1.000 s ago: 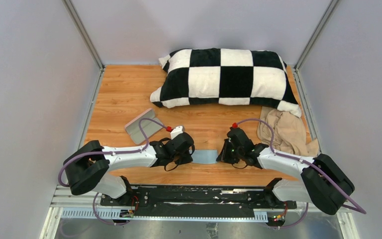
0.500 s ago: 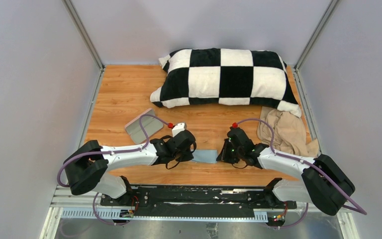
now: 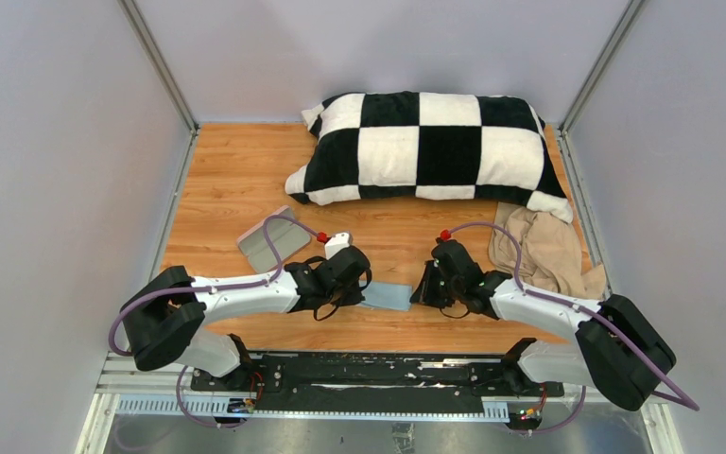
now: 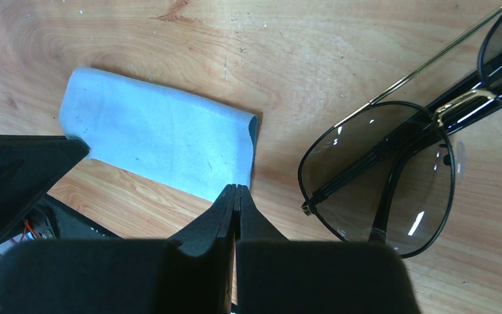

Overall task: Organize the sunglasses
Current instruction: Fold the glasses cleaning cloth at the center of the board.

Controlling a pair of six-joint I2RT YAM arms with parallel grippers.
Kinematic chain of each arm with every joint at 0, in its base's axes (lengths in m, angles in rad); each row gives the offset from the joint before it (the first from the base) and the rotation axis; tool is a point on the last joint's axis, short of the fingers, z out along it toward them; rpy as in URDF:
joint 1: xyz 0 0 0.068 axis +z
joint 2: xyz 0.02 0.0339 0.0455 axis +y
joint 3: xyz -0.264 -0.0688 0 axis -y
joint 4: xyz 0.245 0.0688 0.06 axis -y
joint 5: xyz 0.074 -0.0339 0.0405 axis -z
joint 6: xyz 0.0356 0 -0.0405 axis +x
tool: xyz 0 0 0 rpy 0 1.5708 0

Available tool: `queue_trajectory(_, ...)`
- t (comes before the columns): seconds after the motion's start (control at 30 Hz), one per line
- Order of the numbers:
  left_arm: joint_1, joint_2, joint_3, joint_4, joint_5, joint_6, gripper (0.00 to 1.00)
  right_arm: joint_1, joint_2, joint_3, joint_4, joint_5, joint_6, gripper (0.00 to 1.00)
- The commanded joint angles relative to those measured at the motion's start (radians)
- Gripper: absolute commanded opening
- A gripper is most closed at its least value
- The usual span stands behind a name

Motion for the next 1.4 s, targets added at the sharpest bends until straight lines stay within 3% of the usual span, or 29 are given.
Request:
queue_trajectory(0.0, 0.006, -0.009, 0.012, -0.017, -0.017, 0.016, 0.0, 0.011, 0.0, 0.026, -0.021, 0.008, -0.014, 0.0)
queue_trajectory(0.27, 0.006, 0.005, 0.01, -0.012, -0.01, 0.018, 0.0, 0.014, -0.001, 0.028, -0.024, 0.014, -0.019, 0.0)
queue_trajectory(0.43, 0.006, -0.005, 0.029, -0.066, -0.024, 0.029, 0.27, 0.013, -0.021, 0.057, -0.07, 0.045, -0.058, 0.0)
queue_trajectory(0.5, 0.006, -0.03, 0.038, -0.09, -0.045, 0.033, 0.31, 0.013, -0.023, 0.074, -0.087, 0.051, -0.079, 0.0)
queue_trajectory(0.77, 0.006, -0.085, 0.071, -0.103, -0.088, 0.067, 0.31, 0.014, -0.001, 0.121, -0.09, 0.028, -0.109, 0.0)
queue_trajectory(1.13, 0.058, 0.123, 0.083, 0.07, 0.091, 0.138, 0.28, 0.037, 0.113, 0.115, -0.037, 0.045, -0.12, 0.0)
queue_trajectory(1.37, 0.069, 0.146, 0.098, -0.01, 0.044, 0.188, 0.27, 0.034, 0.117, 0.107, -0.087, 0.094, -0.154, 0.0)
